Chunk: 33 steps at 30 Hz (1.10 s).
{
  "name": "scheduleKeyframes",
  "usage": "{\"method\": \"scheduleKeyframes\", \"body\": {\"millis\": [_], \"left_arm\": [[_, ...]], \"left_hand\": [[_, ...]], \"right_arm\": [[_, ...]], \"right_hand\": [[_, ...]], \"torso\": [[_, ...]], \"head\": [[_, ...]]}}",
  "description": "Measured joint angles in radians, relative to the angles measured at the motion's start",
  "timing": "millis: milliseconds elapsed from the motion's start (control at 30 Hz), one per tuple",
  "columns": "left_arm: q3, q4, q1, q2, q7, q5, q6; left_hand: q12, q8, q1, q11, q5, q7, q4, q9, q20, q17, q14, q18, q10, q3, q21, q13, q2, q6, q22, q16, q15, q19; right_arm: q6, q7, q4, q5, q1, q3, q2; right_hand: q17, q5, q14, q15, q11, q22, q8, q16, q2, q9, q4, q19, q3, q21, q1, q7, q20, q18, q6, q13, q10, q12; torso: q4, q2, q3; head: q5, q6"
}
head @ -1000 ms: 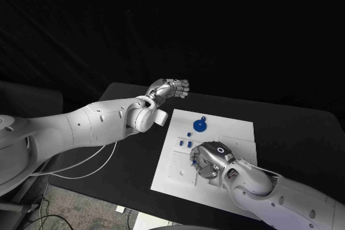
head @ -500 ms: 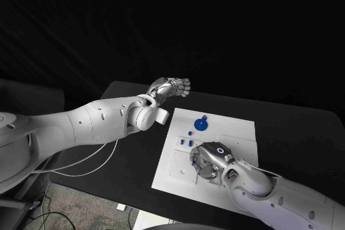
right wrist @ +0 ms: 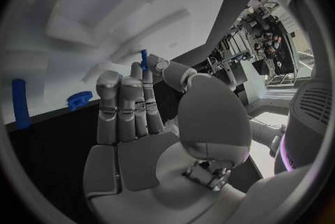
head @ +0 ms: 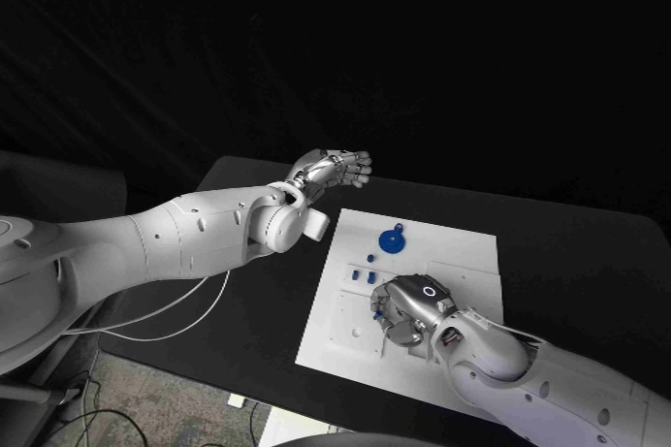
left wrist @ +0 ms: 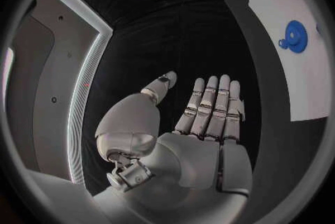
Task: Assemble the parts on the task board
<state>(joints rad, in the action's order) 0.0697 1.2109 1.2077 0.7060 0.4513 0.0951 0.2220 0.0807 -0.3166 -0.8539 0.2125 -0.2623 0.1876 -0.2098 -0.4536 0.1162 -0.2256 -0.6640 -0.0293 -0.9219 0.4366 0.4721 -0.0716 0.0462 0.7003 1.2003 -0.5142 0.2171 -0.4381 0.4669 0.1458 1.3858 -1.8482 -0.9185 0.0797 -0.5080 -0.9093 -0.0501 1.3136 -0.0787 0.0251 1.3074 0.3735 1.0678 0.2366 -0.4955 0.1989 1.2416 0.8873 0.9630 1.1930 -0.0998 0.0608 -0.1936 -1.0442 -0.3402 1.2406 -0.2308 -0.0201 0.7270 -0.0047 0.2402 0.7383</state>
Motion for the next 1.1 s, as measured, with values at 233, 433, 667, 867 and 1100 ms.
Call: {"method": "scheduleKeyframes", "body": {"millis": [233,433,667,867,1100], "left_arm": [[0.000,0.000,0.000,0.000,-0.001,0.000,-0.001],[0.000,-0.001,0.000,0.000,-0.002,0.000,-0.002],[0.000,-0.001,0.000,-0.001,-0.002,0.000,-0.003],[0.000,-0.001,0.000,-0.001,-0.003,0.000,-0.004],[0.000,-0.001,0.000,-0.001,-0.004,0.000,-0.005]], "left_hand": [[-0.004,0.000,0.000,0.000,0.000,0.000,0.000,0.000,0.000,0.000,0.002,0.000,0.000,0.000,0.000,0.000,0.000,0.000,0.000,0.000,0.002,0.000],[-0.004,0.000,0.000,0.000,0.000,0.000,0.000,0.001,0.000,0.000,0.003,0.000,0.000,0.000,0.000,0.000,0.000,0.000,0.000,0.000,0.003,0.000],[-0.004,0.000,0.000,0.000,0.004,0.000,0.000,0.001,0.000,0.000,0.003,0.000,0.000,0.000,-0.004,0.000,0.000,0.000,0.000,0.000,0.003,0.000],[-0.004,0.000,0.000,0.000,0.004,0.000,0.000,0.001,0.000,0.000,0.003,0.000,0.000,0.000,-0.004,0.000,0.000,0.000,0.000,0.000,0.003,0.000],[-0.004,0.000,0.000,0.000,0.004,0.000,0.000,0.001,0.000,0.000,0.003,0.000,0.000,0.000,-0.004,0.000,0.000,0.000,0.000,0.000,0.003,0.000]], "right_arm": [[0.001,0.005,0.001,-0.007,0.000,0.000,0.000],[0.001,0.007,0.001,-0.009,0.000,0.000,0.001],[-0.012,0.007,-0.004,-0.010,0.000,0.001,0.009],[-0.024,0.009,-0.013,-0.011,-0.002,0.012,0.022],[-0.025,0.013,-0.016,-0.014,-0.004,0.016,0.025]], "right_hand": [[0.001,0.000,0.002,0.001,0.000,0.000,0.000,0.000,-0.001,0.000,0.000,0.000,0.000,0.000,0.001,0.000,0.000,0.000,0.000,0.000,0.000,-0.004],[0.001,0.000,0.003,0.000,0.000,0.000,0.000,0.000,-0.002,-0.001,0.000,0.000,0.000,0.000,0.002,0.000,0.000,0.000,0.000,0.000,0.000,-0.004],[0.001,0.001,0.003,0.000,0.000,0.000,0.000,0.000,-0.002,0.000,0.000,0.000,0.000,0.000,0.002,0.000,-0.001,0.000,0.000,0.000,0.000,-0.004],[0.001,0.001,0.004,0.001,0.000,0.000,0.000,0.000,-0.002,-0.001,0.001,0.000,-0.001,0.000,0.001,0.000,-0.001,0.000,0.000,0.000,0.000,-0.003],[0.001,0.001,0.002,-0.002,0.000,0.000,-0.003,0.000,-0.007,-0.002,0.001,-0.002,-0.001,0.000,-0.004,0.000,0.001,0.000,0.000,-0.002,0.000,-0.003]], "torso": [[0.0004,0.000,0.0002],[0.0006,0.000,0.0006],[0.0010,0.000,0.0010],[0.0007,0.000,0.0006],[-0.0001,0.000,0.0006]], "head": [[0.002,0.001],[0.004,0.002],[0.004,0.002],[0.001,0.003],[0.000,0.003]]}}
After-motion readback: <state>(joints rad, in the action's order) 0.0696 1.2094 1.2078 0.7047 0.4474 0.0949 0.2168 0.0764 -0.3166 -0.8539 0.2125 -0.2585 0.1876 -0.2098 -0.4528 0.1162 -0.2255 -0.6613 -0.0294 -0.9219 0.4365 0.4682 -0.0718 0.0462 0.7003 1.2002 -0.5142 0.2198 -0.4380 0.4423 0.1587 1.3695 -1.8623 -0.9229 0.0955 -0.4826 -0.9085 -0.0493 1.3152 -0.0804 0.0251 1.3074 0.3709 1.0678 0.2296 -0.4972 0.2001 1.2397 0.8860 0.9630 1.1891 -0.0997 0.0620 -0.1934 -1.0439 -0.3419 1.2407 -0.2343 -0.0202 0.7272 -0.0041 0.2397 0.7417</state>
